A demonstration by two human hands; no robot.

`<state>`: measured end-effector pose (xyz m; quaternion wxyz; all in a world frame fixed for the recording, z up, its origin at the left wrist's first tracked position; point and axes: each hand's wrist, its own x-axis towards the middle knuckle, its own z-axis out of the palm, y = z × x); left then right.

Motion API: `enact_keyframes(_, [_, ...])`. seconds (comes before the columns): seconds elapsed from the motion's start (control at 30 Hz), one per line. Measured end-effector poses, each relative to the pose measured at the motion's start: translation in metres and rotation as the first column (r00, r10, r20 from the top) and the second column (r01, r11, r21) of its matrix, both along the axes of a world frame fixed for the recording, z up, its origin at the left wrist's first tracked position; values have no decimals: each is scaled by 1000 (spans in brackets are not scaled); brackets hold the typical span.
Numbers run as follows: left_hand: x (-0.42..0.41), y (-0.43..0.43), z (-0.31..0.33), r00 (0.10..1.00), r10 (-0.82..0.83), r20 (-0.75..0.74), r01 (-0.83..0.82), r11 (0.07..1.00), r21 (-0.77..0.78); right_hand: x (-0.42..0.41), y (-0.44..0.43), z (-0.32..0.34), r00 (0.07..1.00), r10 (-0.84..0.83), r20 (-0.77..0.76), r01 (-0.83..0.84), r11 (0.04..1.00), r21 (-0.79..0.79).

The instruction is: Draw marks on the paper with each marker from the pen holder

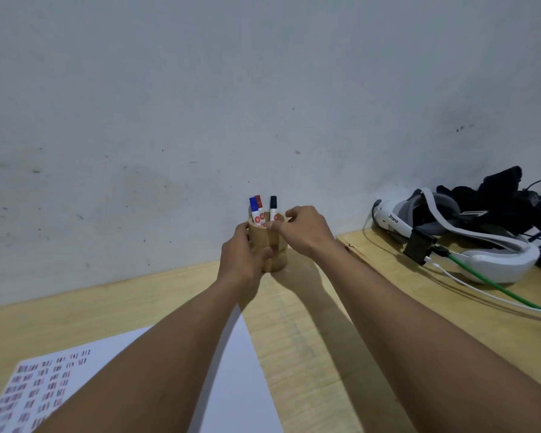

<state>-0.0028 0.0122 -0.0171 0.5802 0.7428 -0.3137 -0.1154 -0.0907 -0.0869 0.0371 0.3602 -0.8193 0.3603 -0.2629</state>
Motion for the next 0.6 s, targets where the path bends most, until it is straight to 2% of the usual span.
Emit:
enact_keyframes(0.1, [-2, 1, 3, 1000, -5, -1, 5, 1000, 17, -1, 0, 0, 1000, 4, 7, -4, 1000, 12])
enact_keyframes(0.23, [-10, 15, 22, 999, -15, 33, 11, 993, 121, -9, 9, 11, 1000, 15, 2, -15, 1000, -12])
enact_keyframes(0.37, [-26, 69, 52, 986, -27, 165, -23, 956, 293, -38, 32, 49, 993, 51, 103, -50, 999, -10])
enact_keyframes(0.43, [-48, 116, 70, 973, -66, 221, 1, 959, 283, -64, 56, 77, 969, 155, 191, -153, 988, -25])
enact_keyframes(0.5, [-77, 172, 87, 976, -76, 205, 30, 975, 218, -98, 94, 108, 903, 280, 326, -275, 959, -61])
enact_keyframes(0.53, [-97, 204, 93, 982, -68, 179, 34, 982, 185, -118, 110, 121, 840, 367, 400, -358, 928, -100])
enact_keyframes(0.6, [-150, 263, 91, 989, -107, 98, 92, 986, 139, -165, 136, 154, 647, 526, 552, -536, 829, -161])
